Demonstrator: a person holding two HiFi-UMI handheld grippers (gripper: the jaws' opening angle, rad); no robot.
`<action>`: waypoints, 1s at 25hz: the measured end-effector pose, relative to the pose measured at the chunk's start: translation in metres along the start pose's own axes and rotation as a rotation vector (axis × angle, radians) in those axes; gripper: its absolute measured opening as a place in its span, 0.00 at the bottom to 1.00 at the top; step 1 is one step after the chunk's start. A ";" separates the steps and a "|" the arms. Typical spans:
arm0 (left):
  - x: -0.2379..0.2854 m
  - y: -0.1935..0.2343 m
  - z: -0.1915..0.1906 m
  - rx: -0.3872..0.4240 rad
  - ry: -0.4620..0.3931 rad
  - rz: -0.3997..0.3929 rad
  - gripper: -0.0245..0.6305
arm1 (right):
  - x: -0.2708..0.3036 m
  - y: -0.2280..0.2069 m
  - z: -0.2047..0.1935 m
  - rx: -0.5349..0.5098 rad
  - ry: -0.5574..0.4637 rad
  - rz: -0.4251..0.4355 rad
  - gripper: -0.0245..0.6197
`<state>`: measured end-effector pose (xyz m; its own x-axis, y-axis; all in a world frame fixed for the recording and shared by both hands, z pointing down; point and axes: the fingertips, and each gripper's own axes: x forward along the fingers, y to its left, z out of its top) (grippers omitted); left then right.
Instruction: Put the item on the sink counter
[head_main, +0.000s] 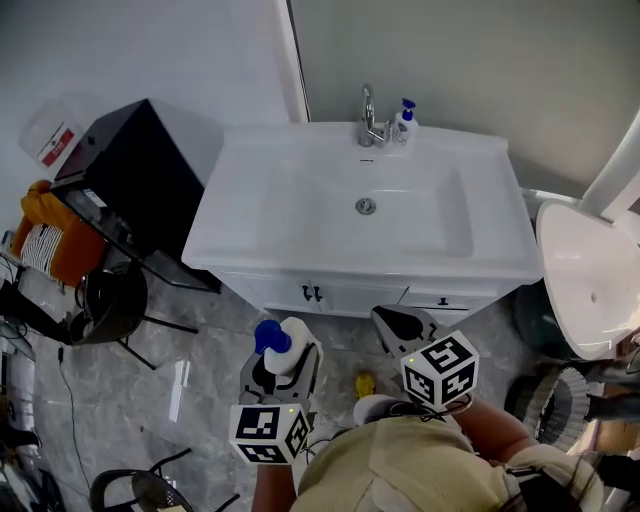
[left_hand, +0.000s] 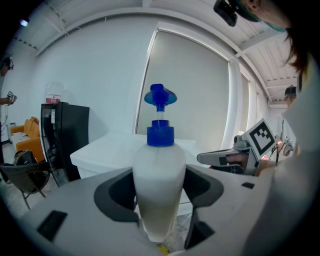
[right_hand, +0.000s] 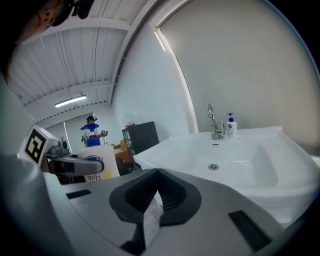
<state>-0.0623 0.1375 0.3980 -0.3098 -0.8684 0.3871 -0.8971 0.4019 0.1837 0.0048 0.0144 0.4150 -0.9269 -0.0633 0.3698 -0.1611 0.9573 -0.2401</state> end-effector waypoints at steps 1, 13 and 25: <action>0.004 0.002 0.004 0.001 -0.003 0.002 0.49 | 0.005 -0.003 0.003 -0.001 -0.001 0.003 0.07; 0.061 0.024 0.028 0.011 -0.008 0.019 0.49 | 0.050 -0.038 0.026 -0.012 0.004 0.024 0.07; 0.099 0.040 0.050 0.011 -0.012 -0.032 0.49 | 0.076 -0.058 0.035 0.005 0.011 -0.002 0.07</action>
<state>-0.1445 0.0529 0.3989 -0.2846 -0.8842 0.3703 -0.9101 0.3706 0.1856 -0.0679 -0.0561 0.4251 -0.9228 -0.0620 0.3803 -0.1647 0.9557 -0.2439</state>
